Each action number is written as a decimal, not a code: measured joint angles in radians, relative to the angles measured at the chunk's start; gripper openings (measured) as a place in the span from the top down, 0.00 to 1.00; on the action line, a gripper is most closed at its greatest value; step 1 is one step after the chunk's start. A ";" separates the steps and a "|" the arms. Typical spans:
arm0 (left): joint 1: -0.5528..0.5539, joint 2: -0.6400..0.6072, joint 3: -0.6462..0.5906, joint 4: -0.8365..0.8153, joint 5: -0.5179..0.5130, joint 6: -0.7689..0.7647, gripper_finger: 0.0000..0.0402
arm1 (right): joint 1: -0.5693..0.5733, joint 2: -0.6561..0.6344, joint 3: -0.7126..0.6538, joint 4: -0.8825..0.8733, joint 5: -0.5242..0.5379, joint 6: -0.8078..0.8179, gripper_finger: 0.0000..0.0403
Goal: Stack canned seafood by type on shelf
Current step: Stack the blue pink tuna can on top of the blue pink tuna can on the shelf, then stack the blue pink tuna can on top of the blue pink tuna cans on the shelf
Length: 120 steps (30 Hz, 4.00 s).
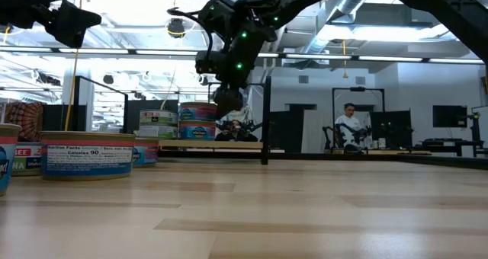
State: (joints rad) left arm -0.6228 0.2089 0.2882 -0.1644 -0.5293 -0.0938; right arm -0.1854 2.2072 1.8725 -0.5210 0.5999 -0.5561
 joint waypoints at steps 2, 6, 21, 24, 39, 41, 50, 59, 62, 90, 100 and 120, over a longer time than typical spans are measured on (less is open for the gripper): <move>0.000 0.000 0.000 -0.017 0.000 -0.025 0.40 | 0.021 -0.010 0.021 -0.065 0.005 0.054 0.17; 0.006 0.007 0.007 -0.113 -0.010 -0.152 0.40 | 0.079 -0.044 0.078 -0.177 -0.023 0.239 0.18; 0.078 0.119 0.037 -0.213 -0.002 -0.255 0.40 | 0.335 0.066 0.080 -0.015 -0.416 0.671 0.18; 0.078 0.118 0.037 -0.183 0.014 -0.252 0.40 | 0.383 0.088 0.082 0.058 -0.418 0.721 0.18; 0.077 0.125 0.037 -0.101 0.081 -0.252 0.40 | 0.408 0.176 0.085 0.004 -0.327 0.892 0.18; 0.077 0.124 0.037 -0.102 0.081 -0.250 0.40 | 0.408 0.173 0.088 -0.061 -0.326 0.920 0.18; 0.077 0.124 0.037 -0.108 0.080 -0.227 0.40 | 0.408 0.132 0.084 -0.356 -0.262 0.980 0.18; 0.077 0.125 0.037 -0.109 0.085 -0.234 0.40 | 0.383 0.115 0.080 -0.586 -0.200 1.092 0.18; 0.077 0.125 0.037 -0.110 0.108 -0.238 0.40 | 0.392 0.085 0.080 -0.577 -0.201 1.136 0.18; 0.078 0.125 0.037 -0.055 0.052 -0.206 0.40 | 0.621 0.099 0.081 0.086 0.275 1.125 0.18; 0.078 0.133 0.036 -0.073 0.053 -0.222 0.40 | 0.634 0.125 0.082 0.064 0.293 1.138 0.18; 0.146 0.529 0.202 -0.186 0.223 -0.050 0.40 | 0.585 0.042 0.083 -0.606 0.345 1.350 0.18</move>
State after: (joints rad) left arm -0.4763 0.7377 0.4905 -0.3505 -0.3065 -0.1439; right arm 0.4000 2.2492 1.9553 -1.1274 0.9445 0.7939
